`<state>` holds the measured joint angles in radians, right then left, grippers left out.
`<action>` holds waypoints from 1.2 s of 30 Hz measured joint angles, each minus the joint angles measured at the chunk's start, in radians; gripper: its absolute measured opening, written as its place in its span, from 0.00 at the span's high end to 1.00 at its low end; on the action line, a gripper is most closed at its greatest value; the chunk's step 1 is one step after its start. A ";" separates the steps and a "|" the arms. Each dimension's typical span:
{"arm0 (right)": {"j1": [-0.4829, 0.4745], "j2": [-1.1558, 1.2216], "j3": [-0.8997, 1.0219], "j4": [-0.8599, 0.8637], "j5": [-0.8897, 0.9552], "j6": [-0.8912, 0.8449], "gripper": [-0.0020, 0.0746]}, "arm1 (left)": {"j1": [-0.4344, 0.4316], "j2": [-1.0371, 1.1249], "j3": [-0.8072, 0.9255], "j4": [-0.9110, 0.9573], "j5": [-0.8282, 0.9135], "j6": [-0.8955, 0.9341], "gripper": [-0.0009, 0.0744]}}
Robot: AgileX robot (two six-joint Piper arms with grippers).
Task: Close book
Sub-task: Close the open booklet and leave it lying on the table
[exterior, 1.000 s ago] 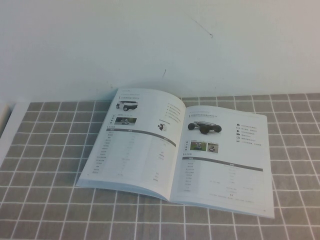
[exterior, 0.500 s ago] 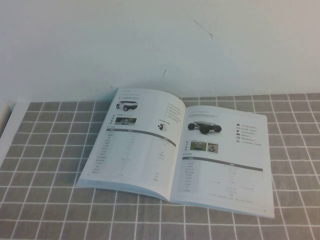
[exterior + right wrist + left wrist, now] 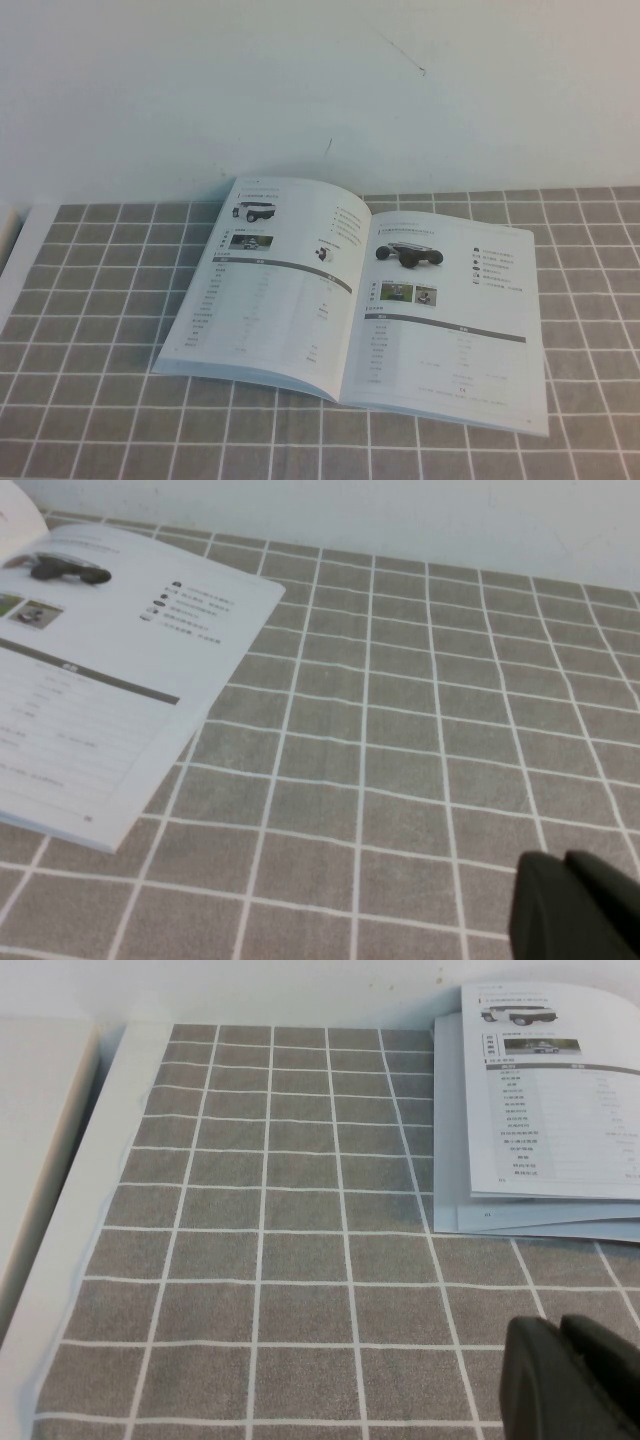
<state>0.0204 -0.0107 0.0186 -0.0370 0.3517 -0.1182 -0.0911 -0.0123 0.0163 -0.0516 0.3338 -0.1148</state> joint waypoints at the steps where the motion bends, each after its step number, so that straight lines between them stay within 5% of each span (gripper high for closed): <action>1: 0.000 0.000 0.000 0.000 0.000 0.000 0.98 | 0.000 0.000 0.000 0.000 0.000 0.002 0.99; 12: 0.000 0.000 0.010 -0.002 -0.125 0.000 0.98 | 0.000 0.000 0.005 0.010 -0.084 0.015 0.99; 22: 0.000 0.000 0.010 -0.006 -0.777 0.000 0.98 | 0.000 0.000 0.007 0.058 -0.684 0.076 0.99; 29: 0.000 -0.002 0.010 -0.005 -1.098 -0.002 0.98 | 0.000 0.000 0.007 0.062 -0.849 0.078 0.99; 36: 0.000 -0.002 0.010 0.086 -1.083 -0.002 0.98 | 0.000 -0.002 0.007 0.009 -0.821 0.050 0.99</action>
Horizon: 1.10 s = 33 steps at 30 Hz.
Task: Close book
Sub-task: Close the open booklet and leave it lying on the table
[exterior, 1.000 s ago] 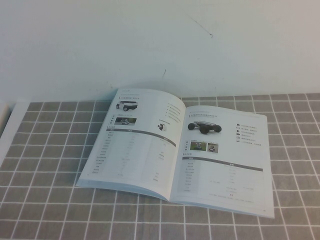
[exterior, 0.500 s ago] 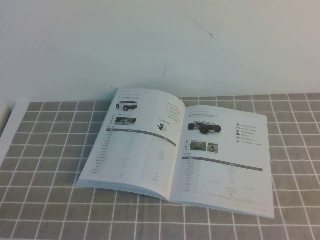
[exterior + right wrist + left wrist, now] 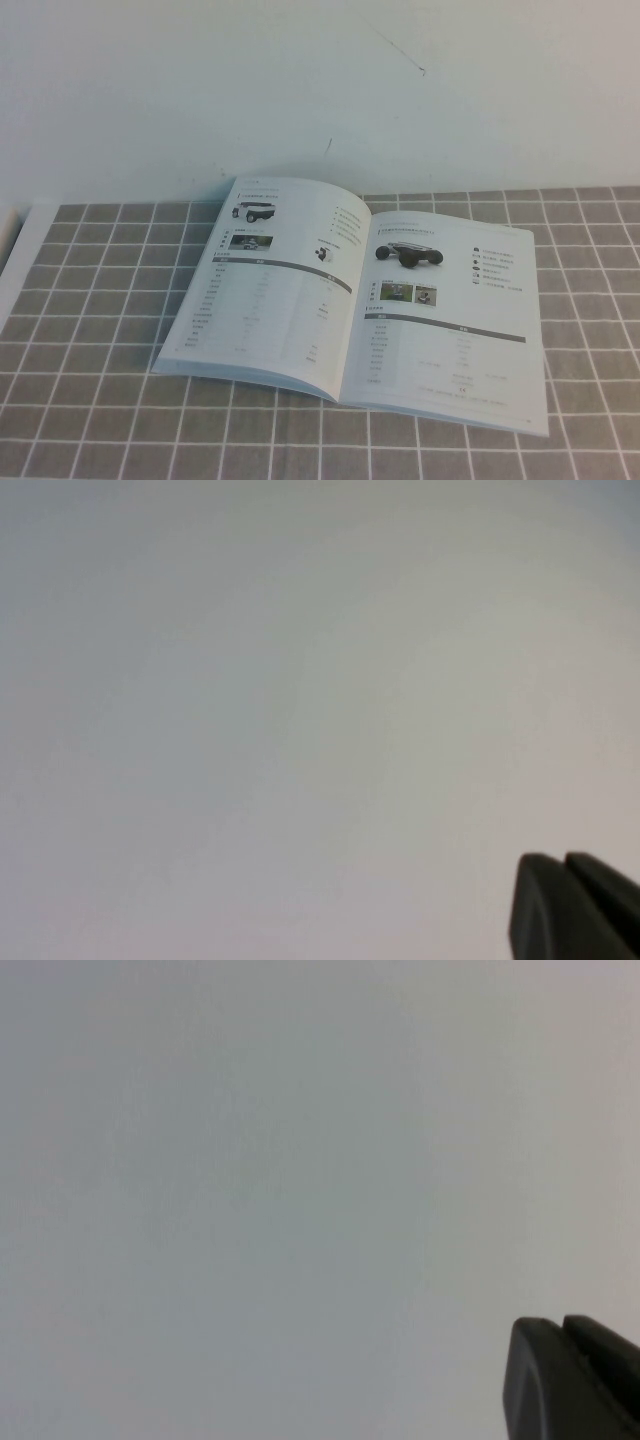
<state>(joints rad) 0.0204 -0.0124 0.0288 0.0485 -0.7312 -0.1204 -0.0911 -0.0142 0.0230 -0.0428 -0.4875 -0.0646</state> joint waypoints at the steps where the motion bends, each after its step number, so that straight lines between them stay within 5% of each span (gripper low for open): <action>1: 0.000 0.000 0.000 0.002 0.027 0.002 0.98 | 0.000 0.000 0.000 -0.008 0.004 -0.021 0.99; 10: 0.000 0.065 -0.322 0.011 0.817 0.024 0.98 | 0.000 0.000 -0.206 -0.028 0.488 -0.056 0.99; 17: -0.002 0.388 -0.529 0.164 1.113 -0.010 0.98 | 0.000 0.184 -0.362 -0.028 0.741 -0.060 0.99; 33: 0.031 1.331 -0.740 1.046 1.338 -1.023 0.98 | 0.000 0.806 -0.552 -0.117 0.867 -0.045 0.99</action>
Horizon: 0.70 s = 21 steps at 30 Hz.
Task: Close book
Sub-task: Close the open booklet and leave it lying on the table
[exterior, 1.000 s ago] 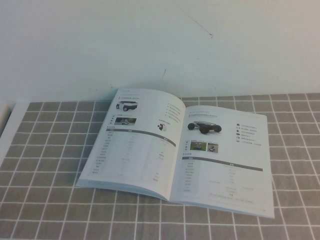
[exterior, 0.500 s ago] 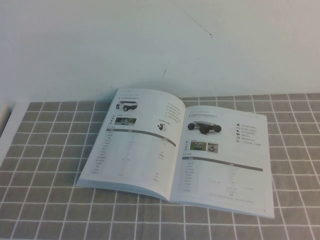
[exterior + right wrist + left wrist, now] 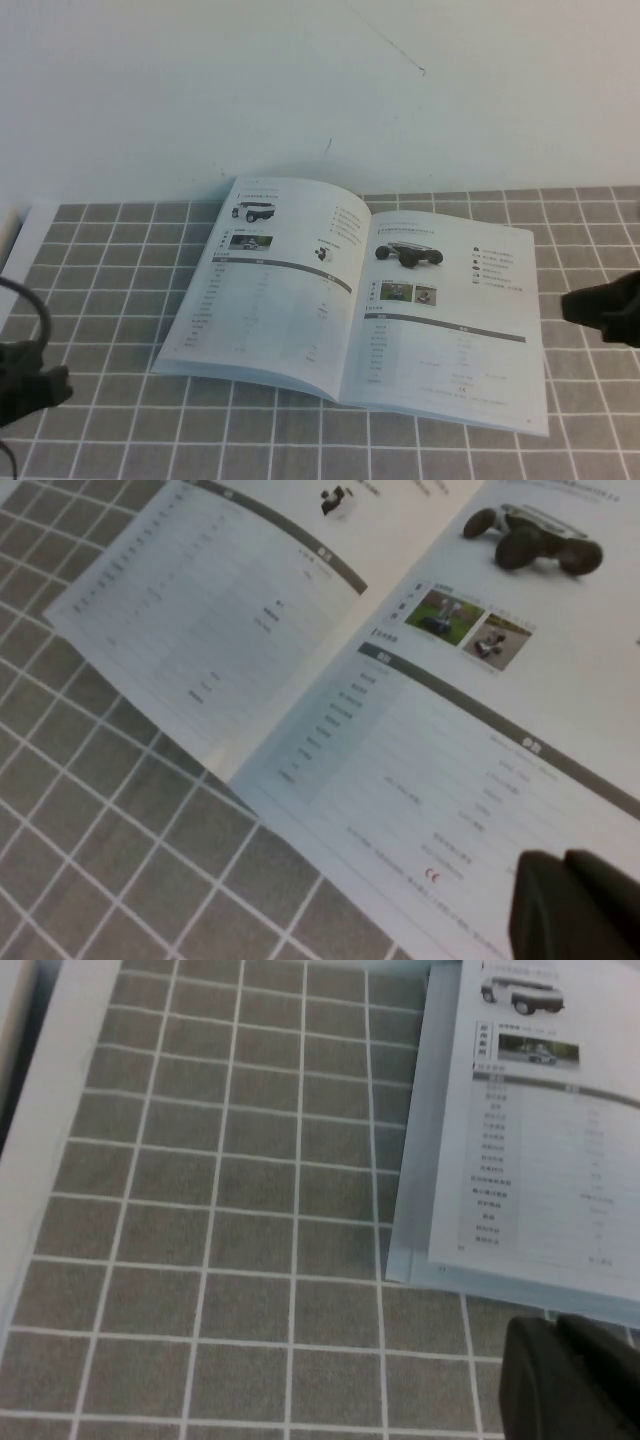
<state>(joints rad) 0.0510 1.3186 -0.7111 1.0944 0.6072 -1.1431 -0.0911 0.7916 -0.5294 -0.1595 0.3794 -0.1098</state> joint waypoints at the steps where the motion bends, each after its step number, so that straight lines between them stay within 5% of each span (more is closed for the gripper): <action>1: 0.018 0.057 -0.023 0.014 -0.009 -0.025 0.98 | 0.000 0.039 -0.015 -0.021 0.003 0.021 0.99; 11: 0.156 0.502 -0.283 -0.008 -0.032 -0.062 0.98 | 0.000 0.388 -0.192 -0.486 0.101 0.499 0.99; 21: 0.162 0.630 -0.418 -0.350 -0.042 0.188 0.98 | 0.000 0.685 -0.423 -0.543 0.134 0.591 0.99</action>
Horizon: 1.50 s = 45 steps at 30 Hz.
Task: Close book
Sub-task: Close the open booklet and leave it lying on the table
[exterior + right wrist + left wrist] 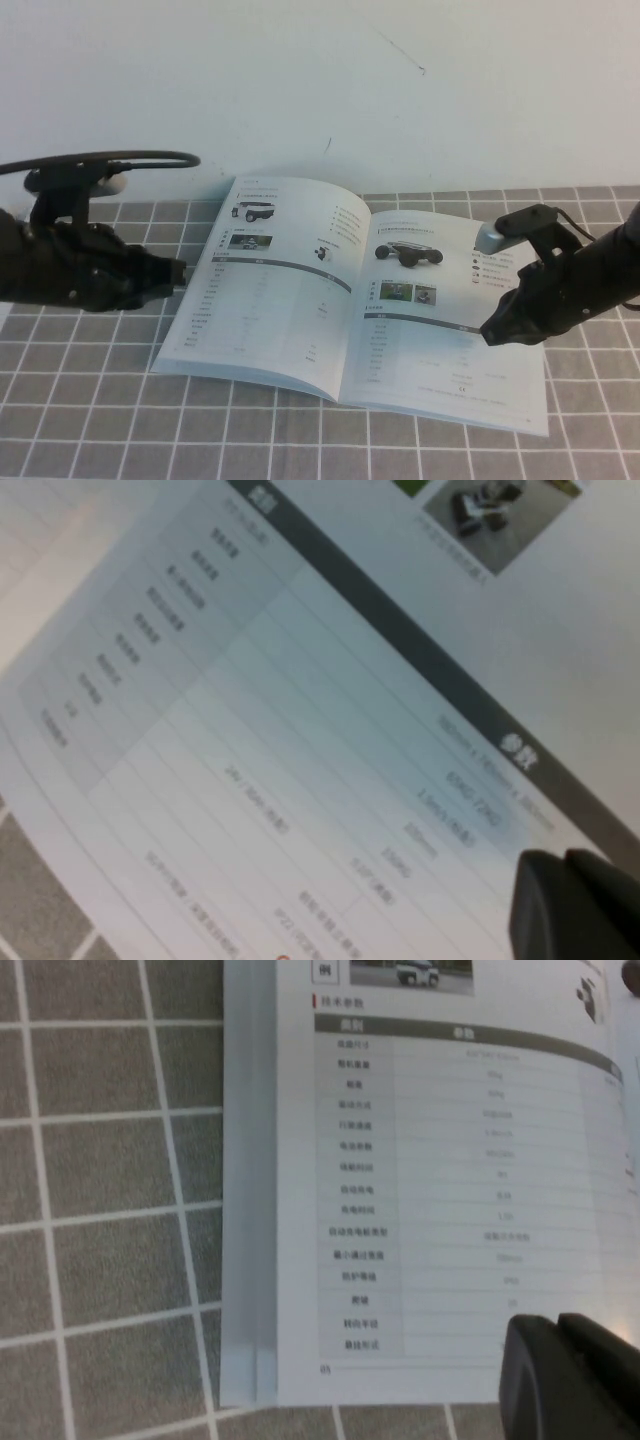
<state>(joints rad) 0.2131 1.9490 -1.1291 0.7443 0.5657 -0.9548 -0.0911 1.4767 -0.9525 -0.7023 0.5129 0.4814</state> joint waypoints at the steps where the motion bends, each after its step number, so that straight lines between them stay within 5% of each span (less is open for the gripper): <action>1: 0.001 0.006 -0.004 -0.011 -0.004 0.009 0.98 | 0.000 0.027 -0.019 -0.001 0.000 0.000 0.99; 26: 0.002 0.044 -0.009 -0.034 -0.027 0.026 0.98 | 0.058 0.511 -0.269 0.030 -0.069 -0.030 0.99; 45: 0.002 0.044 -0.009 -0.022 -0.033 0.026 0.98 | 0.058 0.530 -0.273 -0.123 -0.020 0.079 0.99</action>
<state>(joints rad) 0.2154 1.9926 -1.1377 0.7223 0.5329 -0.9290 -0.0327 2.0063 -1.2250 -0.8256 0.4932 0.5601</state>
